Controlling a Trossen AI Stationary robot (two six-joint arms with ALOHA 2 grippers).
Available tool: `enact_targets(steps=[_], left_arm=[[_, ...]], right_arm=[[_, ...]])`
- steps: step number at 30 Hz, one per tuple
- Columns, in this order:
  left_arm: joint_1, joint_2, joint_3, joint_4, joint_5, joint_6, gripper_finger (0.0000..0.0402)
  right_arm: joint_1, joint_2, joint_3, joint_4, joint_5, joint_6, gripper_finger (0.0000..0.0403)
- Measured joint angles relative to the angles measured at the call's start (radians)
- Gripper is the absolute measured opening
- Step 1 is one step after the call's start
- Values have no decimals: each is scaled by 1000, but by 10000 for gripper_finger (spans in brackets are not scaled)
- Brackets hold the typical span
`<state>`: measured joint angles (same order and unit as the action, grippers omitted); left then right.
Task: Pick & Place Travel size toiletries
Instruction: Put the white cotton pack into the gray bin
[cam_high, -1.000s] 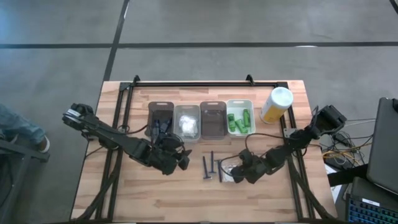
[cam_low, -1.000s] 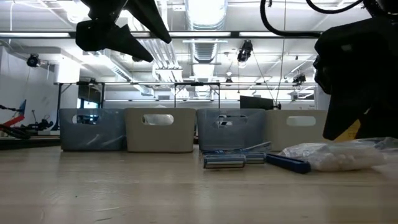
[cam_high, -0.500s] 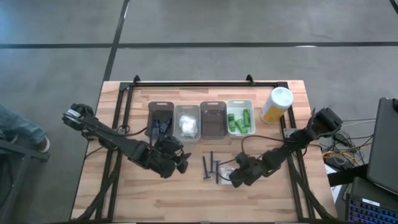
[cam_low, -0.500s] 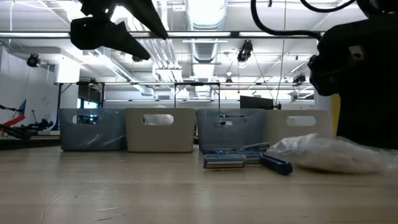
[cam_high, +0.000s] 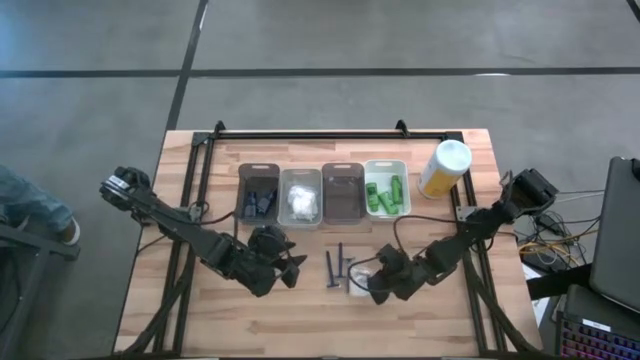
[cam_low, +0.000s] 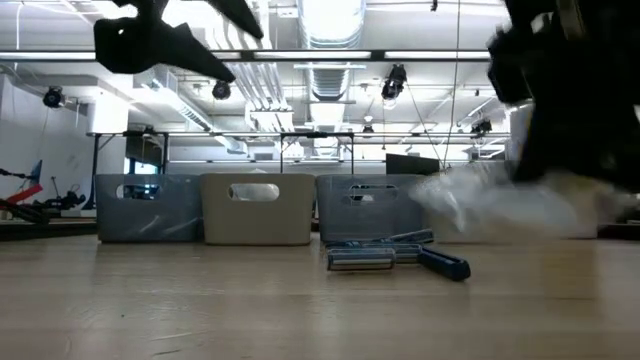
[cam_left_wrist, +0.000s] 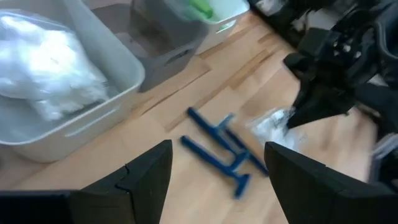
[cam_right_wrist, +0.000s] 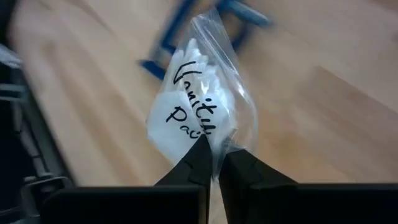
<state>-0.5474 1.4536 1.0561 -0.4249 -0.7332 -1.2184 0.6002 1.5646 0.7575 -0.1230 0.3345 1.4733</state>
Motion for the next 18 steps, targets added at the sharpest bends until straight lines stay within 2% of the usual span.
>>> enact_targets(steps=[9, 14, 18], left_arm=[[-64, 0, 4, 69, -94, -104, 259], [-115, 0, 10, 84, -110, -225, 257], [-174, 0, 31, 83, -193, -268, 248]], right_arm=[[-44, -17, 193, -42, 163, -218, 12], [-145, -16, 311, -98, 165, -374, 12], [-273, -9, 371, -110, 114, -482, 12]])
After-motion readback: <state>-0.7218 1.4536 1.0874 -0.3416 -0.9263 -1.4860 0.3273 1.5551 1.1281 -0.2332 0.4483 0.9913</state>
